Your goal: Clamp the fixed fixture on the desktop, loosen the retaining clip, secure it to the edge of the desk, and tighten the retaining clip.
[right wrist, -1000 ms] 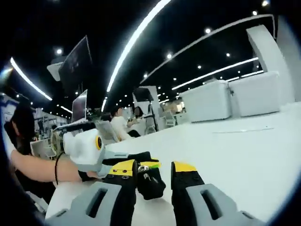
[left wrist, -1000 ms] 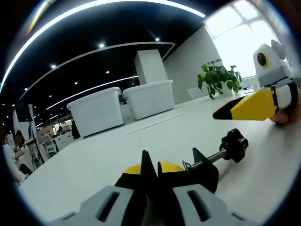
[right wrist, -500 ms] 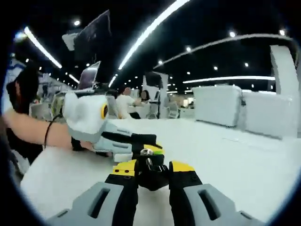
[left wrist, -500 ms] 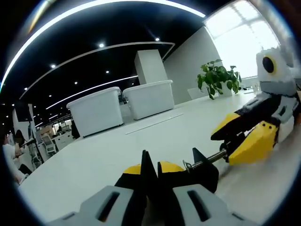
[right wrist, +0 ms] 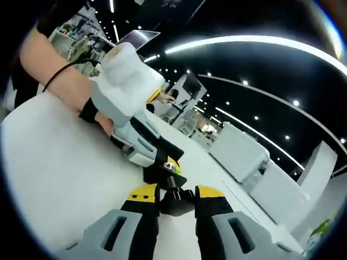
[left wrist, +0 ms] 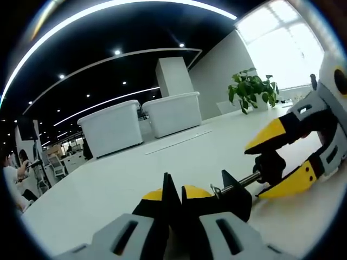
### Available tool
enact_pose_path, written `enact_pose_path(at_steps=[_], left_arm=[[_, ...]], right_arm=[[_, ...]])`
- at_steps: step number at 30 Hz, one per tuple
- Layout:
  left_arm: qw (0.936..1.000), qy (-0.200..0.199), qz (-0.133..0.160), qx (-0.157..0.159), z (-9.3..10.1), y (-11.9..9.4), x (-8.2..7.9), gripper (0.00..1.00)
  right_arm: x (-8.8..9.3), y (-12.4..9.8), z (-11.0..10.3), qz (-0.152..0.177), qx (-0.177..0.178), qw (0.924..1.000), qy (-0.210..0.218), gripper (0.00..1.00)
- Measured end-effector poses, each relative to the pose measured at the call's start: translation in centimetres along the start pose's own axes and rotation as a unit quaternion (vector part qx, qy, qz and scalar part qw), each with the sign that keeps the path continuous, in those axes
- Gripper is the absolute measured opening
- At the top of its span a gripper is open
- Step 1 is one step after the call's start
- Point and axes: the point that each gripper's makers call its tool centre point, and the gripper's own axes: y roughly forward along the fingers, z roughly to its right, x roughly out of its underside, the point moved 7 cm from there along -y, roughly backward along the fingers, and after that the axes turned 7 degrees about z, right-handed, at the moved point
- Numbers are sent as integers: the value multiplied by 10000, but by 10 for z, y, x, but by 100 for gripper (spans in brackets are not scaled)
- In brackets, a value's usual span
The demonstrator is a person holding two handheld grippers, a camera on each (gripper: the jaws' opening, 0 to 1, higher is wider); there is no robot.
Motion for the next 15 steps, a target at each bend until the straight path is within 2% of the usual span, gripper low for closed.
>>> enact_pose_path(at_steps=[2,3,4,5,6,7,9,11,13,14,15], left_arm=[[10000,6,2,0,0,0,0,9],[10000,12,4,0,0,0,0,9],[10000,9,5,2,0,0,0,9],[10000,13,6,4,0,-1,0,9],[10000,14,7,6,0,-1,0,9],[10000,15,9,11,0,-1,0,9],[10000,18,9,15,0,-1,0,9],[10000,16,10,15,0,-2,0,9],[10000,15,9,12,0,-2,-1,9],[10000,11,9,15,0,-2,-1,9],[10000,20,11,15,0,-2,-1,9]], right_arm=[[-1,-1,1,-45,-20,10000,49,26],[1,-2,1,-67,-62,9995,315,27],[1,-3,2,27,-100,9973,724,30],[1,-4,2,161,-144,9911,1312,33],[1,-5,4,223,-129,9848,1717,37],[1,-6,8,332,-79,9743,2225,42],[1,-11,24,636,142,9576,2805,45],[2,-15,34,873,296,9335,3466,43],[9,-17,40,871,310,9112,4014,39],[12,-18,43,830,312,8979,4312,35],[12,-19,43,817,317,8880,4513,30]])
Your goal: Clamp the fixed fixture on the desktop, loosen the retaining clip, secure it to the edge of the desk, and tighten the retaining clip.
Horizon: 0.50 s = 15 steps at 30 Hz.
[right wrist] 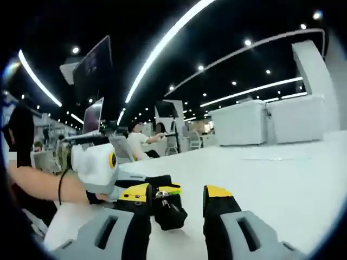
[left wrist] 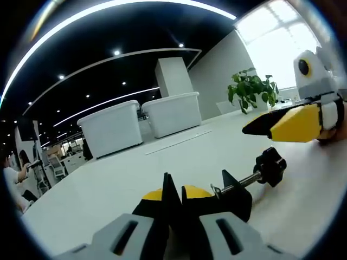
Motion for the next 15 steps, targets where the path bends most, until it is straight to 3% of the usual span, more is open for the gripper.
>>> enact_pose_path(at_steps=[6,8,10,12,15], left_arm=[[10000,-8,0,10,0,0,0,9],[10000,-12,1,14,0,1,0,9],[10000,-15,0,17,0,1,0,9],[10000,-24,-2,21,0,1,1,9],[10000,-25,1,39,0,2,1,9]], right_arm=[[3,-2,-12,-67,-182,9994,284,27],[8,0,-8,-232,-259,9988,353,31],[10,2,-6,-379,-342,9961,720,36],[10,7,3,-497,-317,9934,985,34],[13,14,17,-729,-122,9927,949,24]])
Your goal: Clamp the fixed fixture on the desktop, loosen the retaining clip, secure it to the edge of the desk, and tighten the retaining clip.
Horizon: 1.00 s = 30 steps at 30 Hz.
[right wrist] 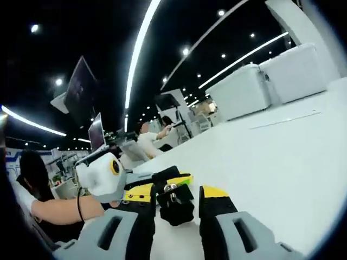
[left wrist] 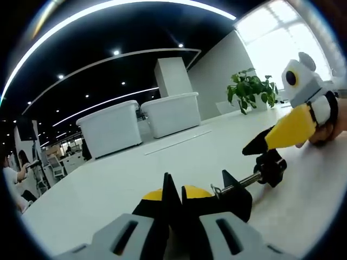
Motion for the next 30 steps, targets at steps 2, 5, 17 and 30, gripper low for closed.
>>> enact_pose_path(at_steps=[2,5,17,30], left_arm=[[10000,5,3,2,0,0,0,9],[10000,1,0,2,0,1,0,9],[10000,-13,-2,-1,0,2,0,9],[10000,-15,-14,-41,-2,2,1,9]], right_arm=[[6,0,-7,-115,-54,9999,27,21],[10,-2,-12,-119,-38,9999,27,21],[11,-5,-30,234,-144,9746,-2222,21],[16,0,-44,108,46,8954,-4450,21]])
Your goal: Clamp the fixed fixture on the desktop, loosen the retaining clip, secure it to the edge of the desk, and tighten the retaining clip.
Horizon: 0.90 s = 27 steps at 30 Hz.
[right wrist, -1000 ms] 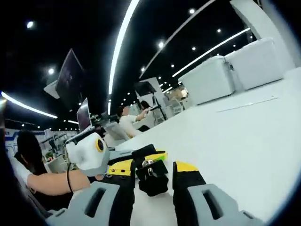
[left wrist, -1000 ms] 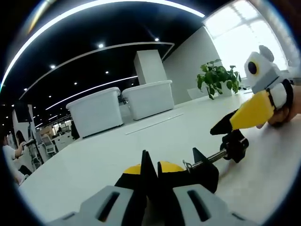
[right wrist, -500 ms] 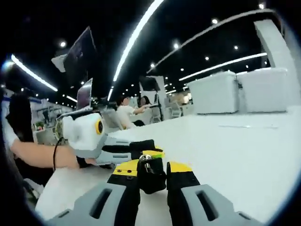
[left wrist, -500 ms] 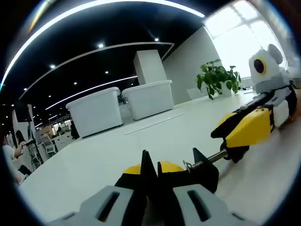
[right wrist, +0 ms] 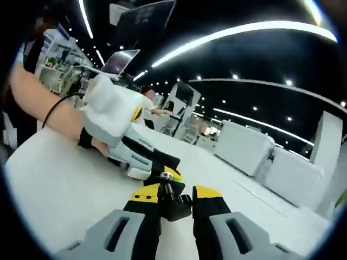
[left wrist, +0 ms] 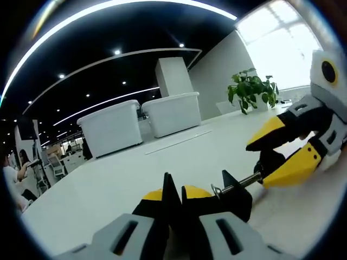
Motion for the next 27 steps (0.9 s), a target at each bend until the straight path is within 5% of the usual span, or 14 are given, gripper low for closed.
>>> enact_pose_path(at_steps=[4,7,9,11,16,23,27], left_arm=[[10000,-1,-1,0,0,0,0,9],[10000,-3,0,4,0,0,0,9],[10000,-3,0,6,0,0,0,9],[10000,-1,1,7,0,0,0,9],[10000,12,13,24,1,-2,-1,9],[10000,20,18,23,1,-2,-1,9],[10000,21,23,27,1,-1,-1,9]], right_arm=[[-1,0,2,-63,3,10000,5,22],[1,-3,7,27,38,9961,881,22],[4,-4,15,103,154,9830,1824,27],[3,-7,23,253,315,9730,2274,29],[4,-14,35,492,354,9335,3535,27],[9,-8,16,-2,14,9365,3506,22],[7,-7,16,90,-37,9366,3502,17]])
